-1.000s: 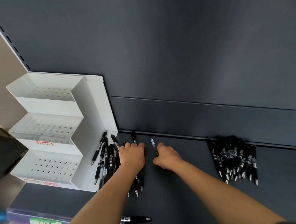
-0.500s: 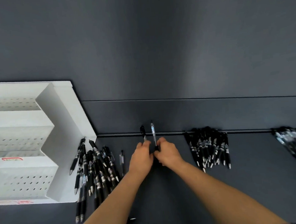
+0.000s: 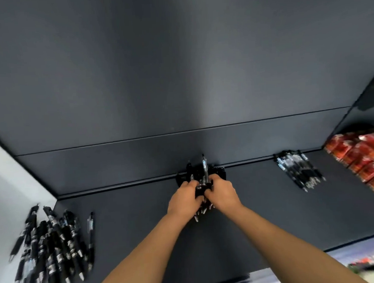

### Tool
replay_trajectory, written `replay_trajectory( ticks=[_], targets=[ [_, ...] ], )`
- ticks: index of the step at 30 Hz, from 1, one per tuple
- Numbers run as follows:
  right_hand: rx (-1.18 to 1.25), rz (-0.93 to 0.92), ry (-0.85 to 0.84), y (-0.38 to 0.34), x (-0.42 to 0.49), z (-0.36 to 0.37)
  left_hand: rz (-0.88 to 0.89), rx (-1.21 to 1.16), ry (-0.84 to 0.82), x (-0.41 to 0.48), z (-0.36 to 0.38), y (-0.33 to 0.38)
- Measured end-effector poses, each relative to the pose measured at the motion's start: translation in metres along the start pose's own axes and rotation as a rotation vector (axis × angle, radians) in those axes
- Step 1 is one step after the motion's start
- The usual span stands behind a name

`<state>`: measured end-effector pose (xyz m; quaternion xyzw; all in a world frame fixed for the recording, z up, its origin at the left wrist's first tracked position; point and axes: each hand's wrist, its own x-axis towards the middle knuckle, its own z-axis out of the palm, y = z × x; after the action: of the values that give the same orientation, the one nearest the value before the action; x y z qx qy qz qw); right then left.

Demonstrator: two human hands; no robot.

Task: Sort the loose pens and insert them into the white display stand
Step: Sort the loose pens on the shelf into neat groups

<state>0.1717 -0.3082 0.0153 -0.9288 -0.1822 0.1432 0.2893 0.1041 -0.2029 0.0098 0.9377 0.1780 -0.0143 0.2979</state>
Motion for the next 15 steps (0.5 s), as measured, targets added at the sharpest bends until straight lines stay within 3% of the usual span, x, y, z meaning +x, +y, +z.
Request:
replay_trajectory(
  ticks=[5, 10, 15],
  targets=[
    [-0.009, -0.016, -0.032, 0.034, 0.012, -0.024, -0.102, 0.239, -0.073, 0.011, 0.016, 0.024],
    [-0.023, -0.048, -0.053, 0.066, 0.021, -0.048, -0.136, 0.389, 0.069, 0.016, 0.029, 0.049],
    [-0.073, -0.041, -0.045, 0.108, 0.029, -0.079, -0.051, 0.423, 0.149, 0.029, 0.049, 0.091]
  ],
)
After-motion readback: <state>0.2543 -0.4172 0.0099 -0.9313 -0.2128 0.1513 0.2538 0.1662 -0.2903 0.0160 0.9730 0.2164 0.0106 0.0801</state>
